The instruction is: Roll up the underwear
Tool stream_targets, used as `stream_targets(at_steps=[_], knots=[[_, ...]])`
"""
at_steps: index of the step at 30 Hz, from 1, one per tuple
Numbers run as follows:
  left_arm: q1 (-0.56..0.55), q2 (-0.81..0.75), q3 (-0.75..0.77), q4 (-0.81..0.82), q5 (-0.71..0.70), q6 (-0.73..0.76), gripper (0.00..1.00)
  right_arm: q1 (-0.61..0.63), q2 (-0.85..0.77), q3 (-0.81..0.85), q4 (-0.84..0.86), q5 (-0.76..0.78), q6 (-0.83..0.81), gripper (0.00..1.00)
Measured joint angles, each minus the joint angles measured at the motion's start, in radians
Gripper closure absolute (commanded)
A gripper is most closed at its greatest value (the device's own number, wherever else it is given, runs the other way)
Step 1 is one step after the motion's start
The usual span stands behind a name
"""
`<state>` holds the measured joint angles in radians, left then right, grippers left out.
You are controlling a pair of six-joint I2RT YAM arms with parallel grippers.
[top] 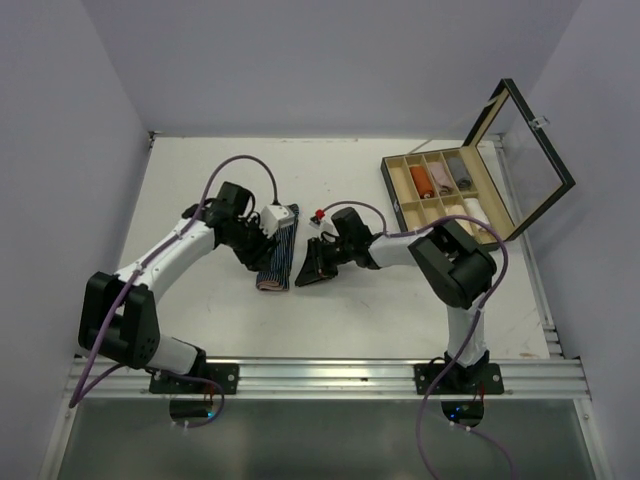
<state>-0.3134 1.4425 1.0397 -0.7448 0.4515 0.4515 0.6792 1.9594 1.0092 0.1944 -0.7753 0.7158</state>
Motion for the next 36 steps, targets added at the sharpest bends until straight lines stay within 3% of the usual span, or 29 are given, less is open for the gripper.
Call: stream_targets(at_steps=[12, 19, 27, 31, 36], knots=[[-0.202, 0.027, -0.023, 0.013, -0.146, -0.204, 0.49, 0.0, 0.097, -0.015, 0.127, 0.048, 0.189, 0.82], [-0.241, 0.097, -0.023, 0.029, -0.235, -0.277, 0.49, 0.0, 0.109, -0.016, 0.147, 0.05, 0.227, 0.82], [-0.285, 0.148, -0.02, 0.028, -0.299, -0.286, 0.63, 0.0, 0.136, -0.004, 0.185, 0.03, 0.266, 0.82], [-0.29, 0.152, -0.02, 0.026, -0.308, -0.288, 0.79, 0.0, 0.148, 0.001, 0.2, 0.019, 0.28, 0.83], [-0.291, 0.153, -0.019, 0.026, -0.322, -0.287, 0.89, 0.0, 0.151, 0.001, 0.205, 0.019, 0.288, 0.83]])
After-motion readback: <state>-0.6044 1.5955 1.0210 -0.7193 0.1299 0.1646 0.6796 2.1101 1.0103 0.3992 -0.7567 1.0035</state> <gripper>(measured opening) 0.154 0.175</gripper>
